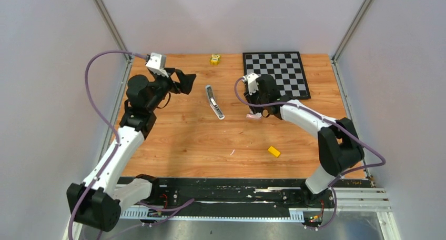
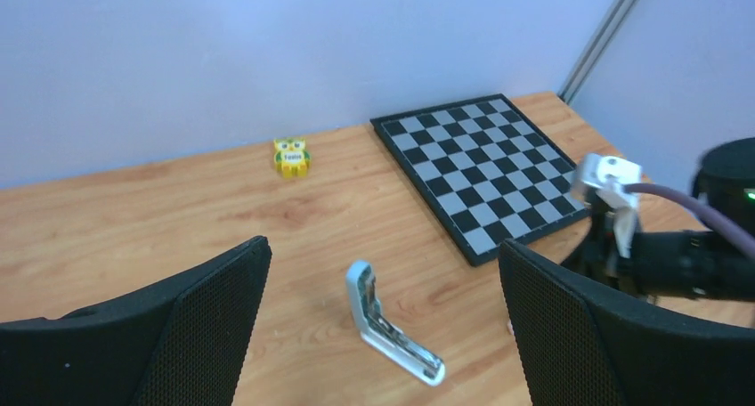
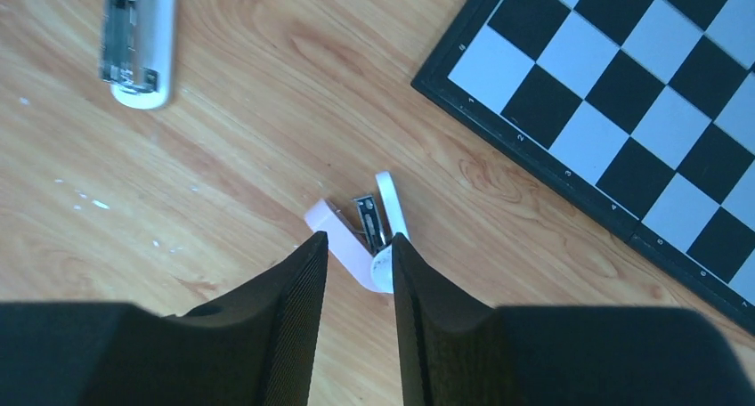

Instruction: Load the staples into the stapler

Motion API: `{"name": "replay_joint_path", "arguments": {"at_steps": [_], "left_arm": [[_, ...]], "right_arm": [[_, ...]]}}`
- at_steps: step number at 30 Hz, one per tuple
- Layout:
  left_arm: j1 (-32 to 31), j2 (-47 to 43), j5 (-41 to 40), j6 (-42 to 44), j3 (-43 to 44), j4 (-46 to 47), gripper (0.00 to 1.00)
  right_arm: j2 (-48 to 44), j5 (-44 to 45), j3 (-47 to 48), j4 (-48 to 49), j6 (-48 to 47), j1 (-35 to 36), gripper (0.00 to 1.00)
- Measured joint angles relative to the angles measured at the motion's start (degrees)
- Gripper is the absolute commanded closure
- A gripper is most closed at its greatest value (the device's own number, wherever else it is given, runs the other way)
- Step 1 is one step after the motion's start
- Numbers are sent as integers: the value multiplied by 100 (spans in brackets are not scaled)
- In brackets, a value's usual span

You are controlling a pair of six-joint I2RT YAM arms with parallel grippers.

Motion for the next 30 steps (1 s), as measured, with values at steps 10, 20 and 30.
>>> {"name": "replay_joint_path", "arguments": {"at_steps": [10, 20, 30], "left_arm": [[0, -881, -140, -922, -551, -1812, 0], [0, -850, 107, -691, -874, -2717, 3], [0, -835, 219, -540, -861, -2874, 7]], "right_arm": [[1178, -271, 1034, -1156, -750, -227, 68], [1709, -219, 1410, -1421, -1047, -229, 77], [1934, -107, 1469, -1429, -1139, -236, 85]]}}
